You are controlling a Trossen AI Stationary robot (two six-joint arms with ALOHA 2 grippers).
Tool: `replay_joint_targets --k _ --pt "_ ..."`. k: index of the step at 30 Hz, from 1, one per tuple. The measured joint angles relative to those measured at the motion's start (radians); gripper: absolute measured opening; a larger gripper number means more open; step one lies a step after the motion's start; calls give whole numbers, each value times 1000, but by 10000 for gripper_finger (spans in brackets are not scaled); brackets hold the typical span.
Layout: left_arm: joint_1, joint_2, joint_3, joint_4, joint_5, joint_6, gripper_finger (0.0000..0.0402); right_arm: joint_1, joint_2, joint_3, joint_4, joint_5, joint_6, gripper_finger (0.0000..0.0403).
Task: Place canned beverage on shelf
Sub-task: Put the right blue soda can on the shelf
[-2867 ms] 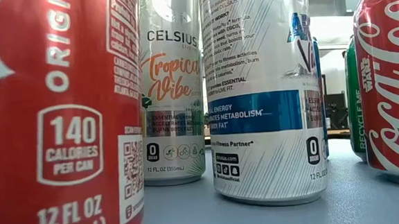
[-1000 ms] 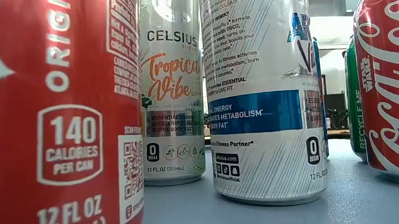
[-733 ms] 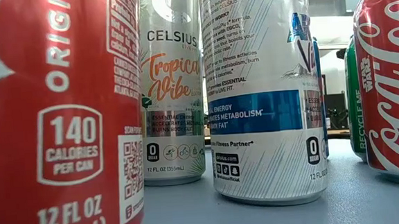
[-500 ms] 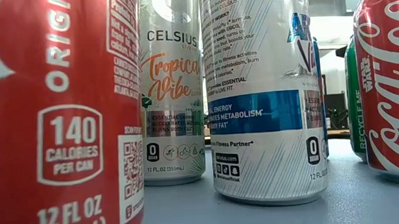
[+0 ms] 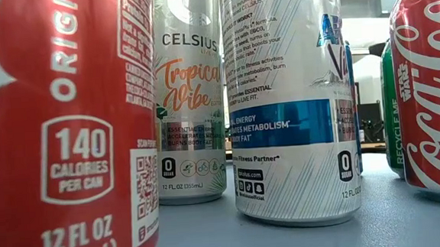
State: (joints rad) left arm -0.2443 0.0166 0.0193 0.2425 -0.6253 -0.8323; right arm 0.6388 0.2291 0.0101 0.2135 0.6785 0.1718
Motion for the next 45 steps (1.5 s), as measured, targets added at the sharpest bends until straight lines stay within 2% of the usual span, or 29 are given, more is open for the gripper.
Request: replay_joint_targets --k 6,18,22,25,28,33,37,40,45 --pt "0 0 1 -8 -36 -24 352 0 0 0 72 0 86 292" --pt "0 0 2 -20 -71 -130 352 0 0 1 252 0 416 292" --pt "0 0 2 69 -58 -146 352 -13 0 1 254 49 432 292" --pt "0 0 2 171 -4 -115 352 -46 0 1 318 107 450 292" --pt "0 0 2 281 30 -68 352 -92 0 15 363 105 449 292" --pt "0 0 29 378 35 13 352 -142 44 154 287 46 327 292" --pt "0 0 74 379 34 94 352 -161 147 337 181 25 133 292" --pt "0 0 103 379 35 138 352 -163 240 496 26 19 38 292" --pt "0 0 119 377 35 184 352 -161 414 786 -288 16 14 292"
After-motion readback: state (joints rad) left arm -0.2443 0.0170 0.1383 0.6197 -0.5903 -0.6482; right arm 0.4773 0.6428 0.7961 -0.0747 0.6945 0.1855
